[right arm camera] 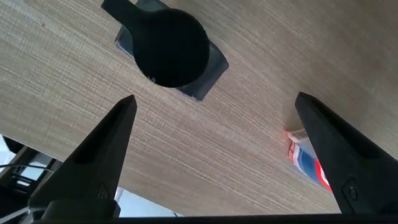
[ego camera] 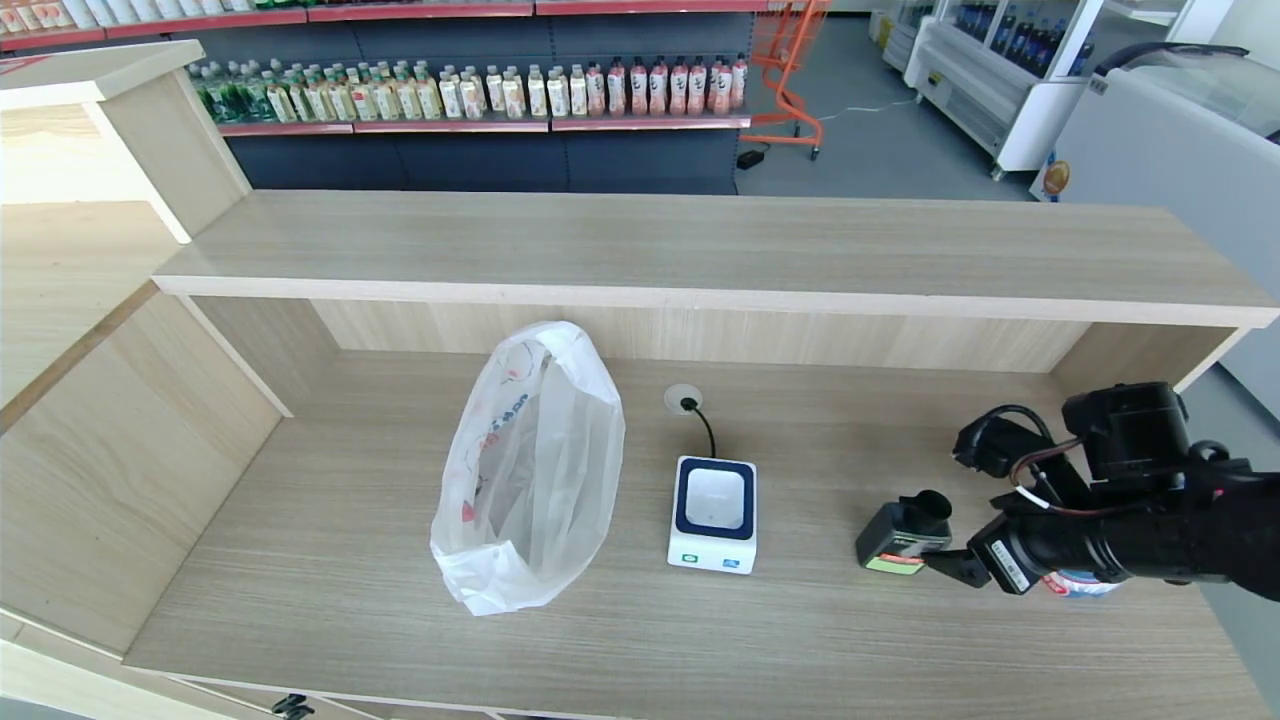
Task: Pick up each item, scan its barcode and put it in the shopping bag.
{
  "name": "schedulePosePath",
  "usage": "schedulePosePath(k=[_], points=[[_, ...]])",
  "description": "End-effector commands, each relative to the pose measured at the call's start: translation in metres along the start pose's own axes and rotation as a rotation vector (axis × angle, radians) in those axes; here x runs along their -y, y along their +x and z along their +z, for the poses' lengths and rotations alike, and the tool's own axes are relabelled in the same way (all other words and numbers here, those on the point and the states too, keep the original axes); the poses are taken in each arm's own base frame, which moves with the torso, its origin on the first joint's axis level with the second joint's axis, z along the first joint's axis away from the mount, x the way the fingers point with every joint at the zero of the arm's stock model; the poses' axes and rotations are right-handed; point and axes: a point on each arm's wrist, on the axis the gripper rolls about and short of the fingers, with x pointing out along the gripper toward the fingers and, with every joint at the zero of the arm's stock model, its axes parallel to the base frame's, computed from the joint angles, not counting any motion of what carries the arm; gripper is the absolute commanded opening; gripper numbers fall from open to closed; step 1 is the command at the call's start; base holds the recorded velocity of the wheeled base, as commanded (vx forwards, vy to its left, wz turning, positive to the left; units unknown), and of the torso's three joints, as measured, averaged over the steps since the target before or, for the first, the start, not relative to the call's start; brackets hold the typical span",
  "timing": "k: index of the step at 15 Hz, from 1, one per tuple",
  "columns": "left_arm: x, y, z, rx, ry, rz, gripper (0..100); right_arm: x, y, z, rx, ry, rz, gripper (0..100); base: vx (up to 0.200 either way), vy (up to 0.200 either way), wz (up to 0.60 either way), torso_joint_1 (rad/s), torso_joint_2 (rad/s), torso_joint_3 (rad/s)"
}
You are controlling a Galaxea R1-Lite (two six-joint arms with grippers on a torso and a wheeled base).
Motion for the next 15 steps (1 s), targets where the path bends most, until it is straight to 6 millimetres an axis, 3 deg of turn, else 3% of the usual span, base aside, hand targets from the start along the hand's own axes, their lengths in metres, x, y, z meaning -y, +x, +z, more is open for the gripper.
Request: schedulePosePath(k=[1, 11, 12, 15], points=[[0.000, 0.000, 0.000, 0.000, 0.000, 0.001, 100, -0.008, 0.020, -0.001, -0.005, -0.021, 0.055, 100, 0.000, 0.000, 0.00, 0.000, 0.00, 0.000], [0.000, 0.000, 0.000, 0.000, 0.000, -0.001, 100, -0.017, 0.048, 0.014, 0.083, -0.100, 0.105, 100, 0.000, 0.000, 0.00, 0.000, 0.00, 0.000], [0.000, 0.000, 0.000, 0.000, 0.000, -0.001, 100, -0.020, 0.050, 0.015, 0.090, -0.106, 0.121, 0, 0.000, 0.000, 0.00, 0.000, 0.00, 0.000], [0.000, 0.000, 0.000, -0.002, 0.000, 0.001, 100, -0.022, 0.049, 0.015, 0.090, -0.112, 0.126, 0, 0.000, 0.000, 0.00, 0.000, 0.00, 0.000]])
